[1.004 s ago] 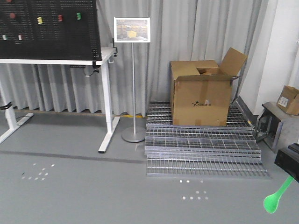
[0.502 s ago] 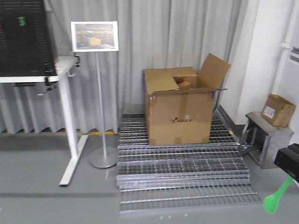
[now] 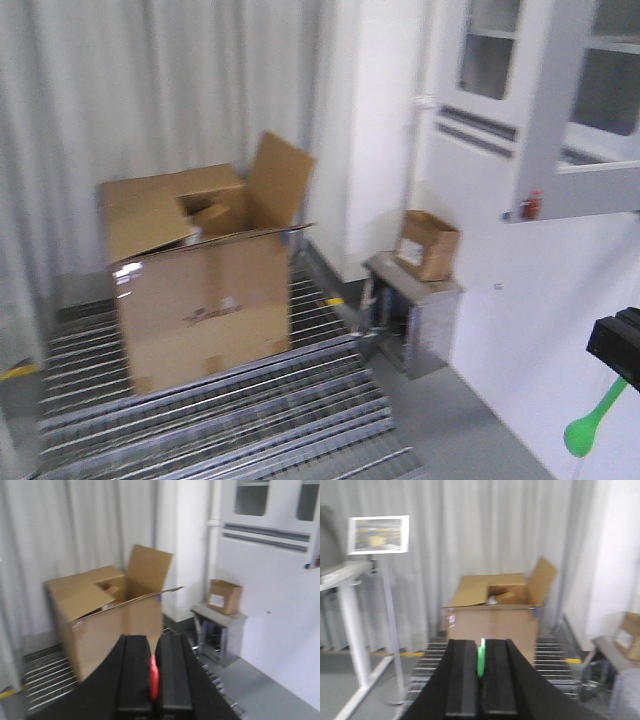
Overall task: Sort red and green spoons into left cabinet
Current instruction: 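Drive the base away from the bench toward the white cabinet, then position the base in front of the blue tray on the cabinet shelf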
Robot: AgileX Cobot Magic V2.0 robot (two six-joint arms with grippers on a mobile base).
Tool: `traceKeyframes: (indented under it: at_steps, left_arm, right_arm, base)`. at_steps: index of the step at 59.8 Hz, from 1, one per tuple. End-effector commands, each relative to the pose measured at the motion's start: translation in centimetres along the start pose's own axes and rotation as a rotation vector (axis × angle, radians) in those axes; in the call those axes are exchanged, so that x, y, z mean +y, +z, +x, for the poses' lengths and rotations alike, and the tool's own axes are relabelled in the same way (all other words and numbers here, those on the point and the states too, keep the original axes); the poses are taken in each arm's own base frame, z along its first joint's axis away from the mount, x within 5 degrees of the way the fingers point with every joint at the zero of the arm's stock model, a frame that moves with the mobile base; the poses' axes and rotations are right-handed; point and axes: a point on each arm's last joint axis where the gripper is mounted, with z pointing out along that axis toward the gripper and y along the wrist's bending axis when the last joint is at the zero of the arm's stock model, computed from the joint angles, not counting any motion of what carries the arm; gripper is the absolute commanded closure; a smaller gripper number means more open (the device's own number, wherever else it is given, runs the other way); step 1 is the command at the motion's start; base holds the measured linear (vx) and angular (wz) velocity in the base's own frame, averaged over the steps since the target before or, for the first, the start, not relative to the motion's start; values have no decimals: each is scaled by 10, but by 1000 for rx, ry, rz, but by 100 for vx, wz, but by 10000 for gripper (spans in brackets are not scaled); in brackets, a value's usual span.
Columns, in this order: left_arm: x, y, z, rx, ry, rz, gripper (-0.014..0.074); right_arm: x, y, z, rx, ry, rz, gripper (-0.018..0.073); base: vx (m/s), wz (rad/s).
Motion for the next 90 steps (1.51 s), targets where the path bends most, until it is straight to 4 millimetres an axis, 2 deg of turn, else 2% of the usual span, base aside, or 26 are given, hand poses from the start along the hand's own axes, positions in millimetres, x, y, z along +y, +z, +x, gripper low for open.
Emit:
traceKeyframes:
  at_steps: [1, 38, 90]
  left_arm:
    - [1, -1, -16, -100, -23, -8, 600]
    - [1, -1, -16, -100, -23, -8, 600]
    - [1, -1, -16, -100, -23, -8, 600]
  right_arm:
    - [-2, -3, -18, -112, -1, 23, 562]
    - [-2, -3, -18, -112, -1, 23, 562]
    - [-2, -3, -18, -112, -1, 23, 562]
  base:
    - [53, -79]
    - [46, -72]
    - [34, -54]
